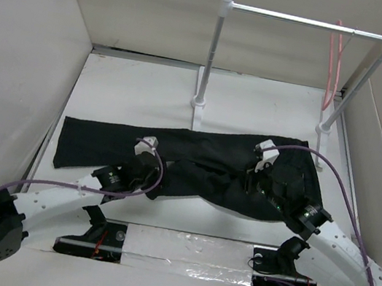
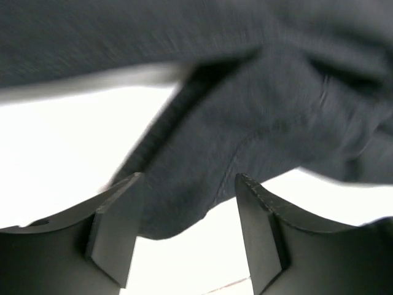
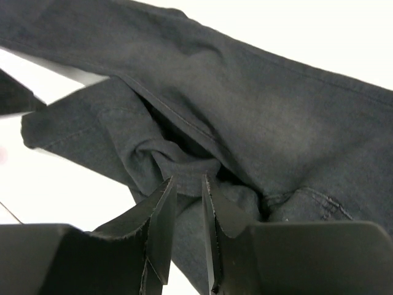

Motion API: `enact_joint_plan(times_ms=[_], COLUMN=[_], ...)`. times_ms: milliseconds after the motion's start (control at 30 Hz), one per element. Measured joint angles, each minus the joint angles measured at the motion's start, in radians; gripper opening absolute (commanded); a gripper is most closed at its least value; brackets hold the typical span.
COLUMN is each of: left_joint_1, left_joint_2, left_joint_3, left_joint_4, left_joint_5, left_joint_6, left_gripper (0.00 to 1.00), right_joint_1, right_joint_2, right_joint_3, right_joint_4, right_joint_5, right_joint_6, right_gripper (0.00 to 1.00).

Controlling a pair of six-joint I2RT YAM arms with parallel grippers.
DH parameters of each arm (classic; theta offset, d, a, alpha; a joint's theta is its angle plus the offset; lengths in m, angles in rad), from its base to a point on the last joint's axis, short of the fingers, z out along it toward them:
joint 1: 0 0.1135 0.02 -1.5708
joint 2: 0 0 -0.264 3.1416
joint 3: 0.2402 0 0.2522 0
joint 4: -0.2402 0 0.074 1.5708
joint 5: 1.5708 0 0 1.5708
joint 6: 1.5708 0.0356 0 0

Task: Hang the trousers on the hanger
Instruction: Flatten out the trousers at the center of the board.

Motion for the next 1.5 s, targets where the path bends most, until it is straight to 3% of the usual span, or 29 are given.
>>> enact_joint_plan(times_ms=[167,300,367,400,433,467,600,733,1033,1200,1367,1433,1467,1500], left_joint_1=[-0.124,-0.128,-0.128,-0.128,-0.128,-0.128,-0.128,-0.128,-0.115,-0.101,-0.101,-0.098,-0.095,-0.091], left_joint_2=[0.112,0.142,0.173,0.195,0.218,0.240,0.267,0.212,-0.118,-0.241,-0.277,-0.278,-0.283,-0.291], left_joint_3=[0.000,0.000,0.003,0.004,0.004,0.004,0.018,0.094,0.593,0.751,0.809,0.824,0.826,0.826], left_joint_4=[-0.006,-0.010,-0.002,0.005,0.013,0.022,0.032,-0.071,-0.407,-0.555,-0.715,-0.793,-0.819,-0.848], left_joint_5=[-0.083,-0.147,-0.167,-0.169,-0.168,-0.166,-0.164,-0.204,-0.443,-0.608,-0.771,-0.826,-0.845,-0.866], left_joint_6=[-0.064,-0.092,-0.094,-0.094,-0.094,-0.096,-0.082,-0.069,0.003,0.016,-0.022,-0.050,-0.058,-0.064], left_gripper=[0.59,0.58,0.52,0.47,0.20,0.00,0.00,0.00,0.00,0.00,0.00,0.00,0.03,0.14], right_joint_1=[-0.008,-0.030,-0.048,-0.058,-0.067,-0.078,-0.117,-0.141,-0.174,-0.198,-0.214,-0.222,-0.225,-0.231], right_joint_2=[0.008,0.004,-0.002,-0.007,-0.012,-0.018,-0.025,-0.024,-0.029,-0.023,-0.024,-0.034,-0.040,-0.047], right_joint_3=[0.000,0.000,0.000,-0.002,-0.003,-0.005,-0.015,-0.016,-0.018,-0.041,-0.047,-0.047,-0.047,-0.047], right_joint_4=[-0.029,-0.047,-0.052,-0.053,-0.053,-0.052,-0.052,-0.051,-0.048,-0.038,-0.042,-0.049,-0.051,-0.050], right_joint_5=[-0.002,-0.004,-0.008,-0.009,-0.012,-0.017,-0.032,-0.053,-0.060,-0.056,-0.023,0.010,0.026,0.042], right_joint_6=[0.000,-0.001,-0.001,-0.001,-0.001,-0.002,-0.004,-0.005,-0.002,0.015,0.032,0.042,0.045,0.049], right_gripper=[0.30,0.31,0.31,0.31,0.31,0.31,0.31,0.31,0.34,0.48,0.73,0.76,0.76,0.76])
